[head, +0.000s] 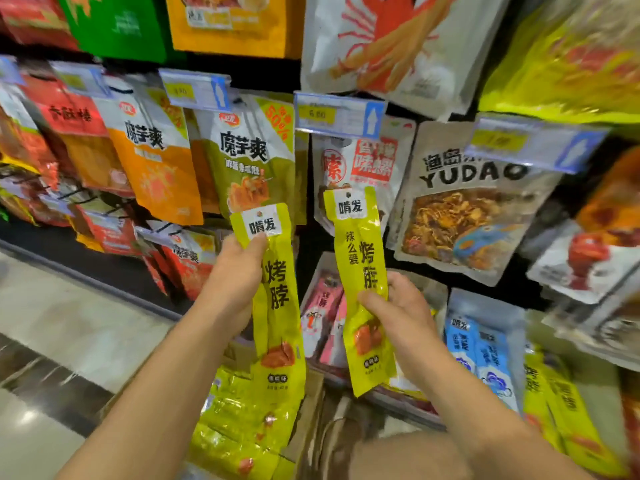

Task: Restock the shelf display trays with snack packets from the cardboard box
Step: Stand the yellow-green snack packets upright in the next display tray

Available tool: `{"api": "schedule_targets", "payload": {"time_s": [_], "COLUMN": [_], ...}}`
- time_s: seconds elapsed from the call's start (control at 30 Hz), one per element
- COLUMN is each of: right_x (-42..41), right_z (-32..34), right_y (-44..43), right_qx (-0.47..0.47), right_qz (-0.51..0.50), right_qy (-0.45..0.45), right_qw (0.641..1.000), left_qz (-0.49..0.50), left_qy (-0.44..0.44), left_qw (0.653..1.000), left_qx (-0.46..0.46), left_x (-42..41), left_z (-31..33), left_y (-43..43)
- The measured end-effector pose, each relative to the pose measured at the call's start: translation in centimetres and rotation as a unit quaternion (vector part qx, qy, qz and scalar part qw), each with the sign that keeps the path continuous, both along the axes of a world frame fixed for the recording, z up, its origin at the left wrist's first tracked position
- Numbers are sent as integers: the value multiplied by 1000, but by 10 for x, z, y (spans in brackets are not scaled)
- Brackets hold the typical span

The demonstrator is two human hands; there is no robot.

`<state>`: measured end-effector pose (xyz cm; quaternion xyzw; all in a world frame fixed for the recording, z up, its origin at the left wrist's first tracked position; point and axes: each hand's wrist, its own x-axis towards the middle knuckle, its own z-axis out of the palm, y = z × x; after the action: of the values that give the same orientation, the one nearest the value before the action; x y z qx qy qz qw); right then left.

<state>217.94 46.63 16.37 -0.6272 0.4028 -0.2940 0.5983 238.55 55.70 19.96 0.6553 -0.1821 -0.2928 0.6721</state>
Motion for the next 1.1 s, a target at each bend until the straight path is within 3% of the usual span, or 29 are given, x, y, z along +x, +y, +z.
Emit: {"api": "schedule_targets", "payload": {"time_s": [0.1, 0.23, 0.43, 0.93, 1.1], "right_x": [-45, -103, -179, -342, -387], "right_z": [27, 56, 78, 34, 7], "right_y": [-7, -14, -21, -35, -52], "right_qx": [-19, -48, -101, -88, -67], "right_qz": [-34, -81, -161, -297, -345], "right_qy": [-37, -82, -106, -107, -105], "right_qw": [999, 992, 976, 945, 930], "left_qz": [-67, -156, -261, -462, -482], "left_qy": [-33, -140, -196, -187, -161], "left_qw": [997, 977, 944, 863, 858], "left_qx": [-21, -23, -49, -84, -72], "left_x": [-37, -90, -167, -331, -381], "left_z": [34, 68, 102, 90, 55], "left_y": [-14, -34, -62, -131, -165]}}
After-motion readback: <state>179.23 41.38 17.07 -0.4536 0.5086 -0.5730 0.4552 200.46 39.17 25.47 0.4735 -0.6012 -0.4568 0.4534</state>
